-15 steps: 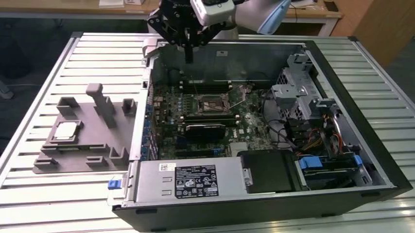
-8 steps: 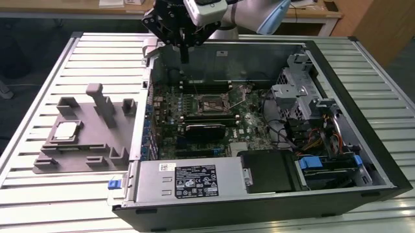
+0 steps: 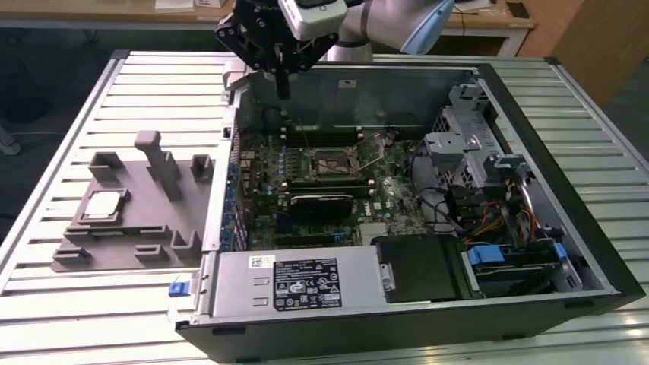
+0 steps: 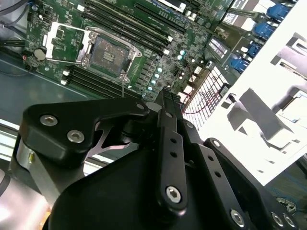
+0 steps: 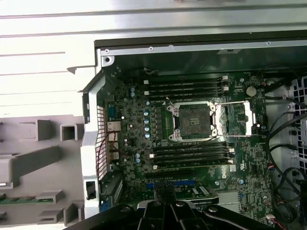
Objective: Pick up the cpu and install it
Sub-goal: 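Reach for the cpu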
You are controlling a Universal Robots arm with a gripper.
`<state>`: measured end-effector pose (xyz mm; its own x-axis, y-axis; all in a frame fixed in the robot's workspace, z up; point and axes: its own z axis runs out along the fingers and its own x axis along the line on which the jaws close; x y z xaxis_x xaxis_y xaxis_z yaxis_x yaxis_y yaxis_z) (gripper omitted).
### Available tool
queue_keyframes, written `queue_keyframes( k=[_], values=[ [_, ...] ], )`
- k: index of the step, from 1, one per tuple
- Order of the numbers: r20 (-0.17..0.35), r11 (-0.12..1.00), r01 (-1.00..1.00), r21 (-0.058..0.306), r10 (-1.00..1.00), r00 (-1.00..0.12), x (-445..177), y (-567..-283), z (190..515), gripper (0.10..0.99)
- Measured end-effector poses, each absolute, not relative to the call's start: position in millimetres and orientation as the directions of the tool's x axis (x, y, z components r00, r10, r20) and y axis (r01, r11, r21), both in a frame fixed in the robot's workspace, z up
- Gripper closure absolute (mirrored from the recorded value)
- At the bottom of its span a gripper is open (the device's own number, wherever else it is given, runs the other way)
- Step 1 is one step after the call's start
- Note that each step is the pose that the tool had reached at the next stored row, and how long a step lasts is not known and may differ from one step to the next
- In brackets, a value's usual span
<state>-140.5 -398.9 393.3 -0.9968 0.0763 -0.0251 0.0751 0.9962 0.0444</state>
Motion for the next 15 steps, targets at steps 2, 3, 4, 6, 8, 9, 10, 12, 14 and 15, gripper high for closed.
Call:
queue_keyframes(
  k=[2,3,4,6,8,9,10,12,14,15],
  values=[
    [-0.025,0.996,0.075,0.044,0.076,-0.997,-143,-399,393,0.98],
    [-0.025,0.996,0.075,0.044,0.076,-0.997,-144,-399,393,0.98],
    [-0.025,0.996,0.075,0.044,0.076,-0.997,-144,-399,393,0.98],
    [-0.025,0.996,0.075,0.044,0.076,-0.997,-146,-399,393,0.98],
    [-0.025,0.996,0.075,0.044,0.076,-0.997,-149,-399,393,0.98],
    [-0.025,0.996,0.075,0.044,0.076,-0.997,-150,-399,393,0.98],
    [-0.026,0.996,0.075,0.044,0.076,-0.997,-151,-399,393,0.98],
    [-0.026,0.996,0.075,0.044,0.076,-0.997,-153,-399,393,0.98],
    [-0.026,0.996,0.075,0.044,0.076,-0.997,-156,-399,393,0.98],
    [-0.026,0.996,0.075,0.044,0.076,-0.997,-157,-399,393,0.98]
  ],
)
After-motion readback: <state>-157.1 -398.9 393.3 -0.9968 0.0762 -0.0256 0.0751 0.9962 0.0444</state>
